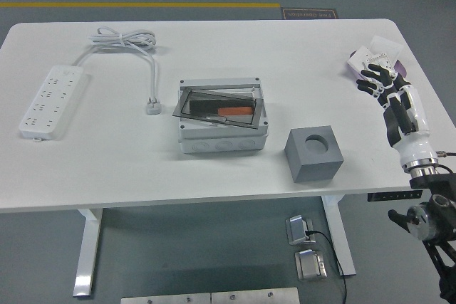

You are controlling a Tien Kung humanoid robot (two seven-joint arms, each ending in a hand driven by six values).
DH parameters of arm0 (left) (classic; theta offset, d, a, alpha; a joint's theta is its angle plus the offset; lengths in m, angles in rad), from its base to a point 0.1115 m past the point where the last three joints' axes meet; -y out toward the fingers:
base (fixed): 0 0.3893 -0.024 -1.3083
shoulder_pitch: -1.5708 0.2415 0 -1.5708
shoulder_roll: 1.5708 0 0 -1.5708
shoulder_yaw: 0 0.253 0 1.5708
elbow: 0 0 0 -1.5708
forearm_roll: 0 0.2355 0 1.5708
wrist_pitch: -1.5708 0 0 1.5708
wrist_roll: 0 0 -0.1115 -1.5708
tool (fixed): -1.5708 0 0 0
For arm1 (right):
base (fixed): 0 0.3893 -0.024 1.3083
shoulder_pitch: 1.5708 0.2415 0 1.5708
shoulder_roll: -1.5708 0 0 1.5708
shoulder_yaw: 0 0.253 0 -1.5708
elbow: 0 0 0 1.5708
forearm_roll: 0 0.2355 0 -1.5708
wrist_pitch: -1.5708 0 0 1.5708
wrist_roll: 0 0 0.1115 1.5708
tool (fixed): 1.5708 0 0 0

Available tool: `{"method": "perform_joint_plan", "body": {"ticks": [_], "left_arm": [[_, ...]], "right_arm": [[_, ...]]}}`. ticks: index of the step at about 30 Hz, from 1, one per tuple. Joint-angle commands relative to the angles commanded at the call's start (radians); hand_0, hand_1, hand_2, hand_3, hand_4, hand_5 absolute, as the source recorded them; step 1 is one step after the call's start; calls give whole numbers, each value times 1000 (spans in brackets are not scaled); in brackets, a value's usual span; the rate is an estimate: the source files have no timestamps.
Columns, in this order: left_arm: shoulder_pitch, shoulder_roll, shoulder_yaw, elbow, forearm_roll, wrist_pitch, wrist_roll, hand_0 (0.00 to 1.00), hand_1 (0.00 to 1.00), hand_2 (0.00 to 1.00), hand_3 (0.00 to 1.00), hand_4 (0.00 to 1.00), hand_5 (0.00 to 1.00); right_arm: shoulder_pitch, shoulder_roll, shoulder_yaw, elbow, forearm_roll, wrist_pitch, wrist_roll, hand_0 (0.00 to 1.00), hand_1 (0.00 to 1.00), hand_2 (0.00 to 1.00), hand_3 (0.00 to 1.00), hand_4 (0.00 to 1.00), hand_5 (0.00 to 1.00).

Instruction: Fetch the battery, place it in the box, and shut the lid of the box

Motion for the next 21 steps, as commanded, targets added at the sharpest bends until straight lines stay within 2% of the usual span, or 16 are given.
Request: {"method": "perform_joint_plan", "body": {"ticks": [9,21], "left_arm": [[-3,6,-12,0,14,0,5,629,676,633,619,665,205],[8,0,0,0,-7,-1,0,629,676,632,620,664,207]], "right_arm": [[8,0,-4,-2,-21,-3,-7,748,650,691,695,938,730],[-5,6,19,-4,-31,-7,-2,751,645,693,699,938,730]]}}
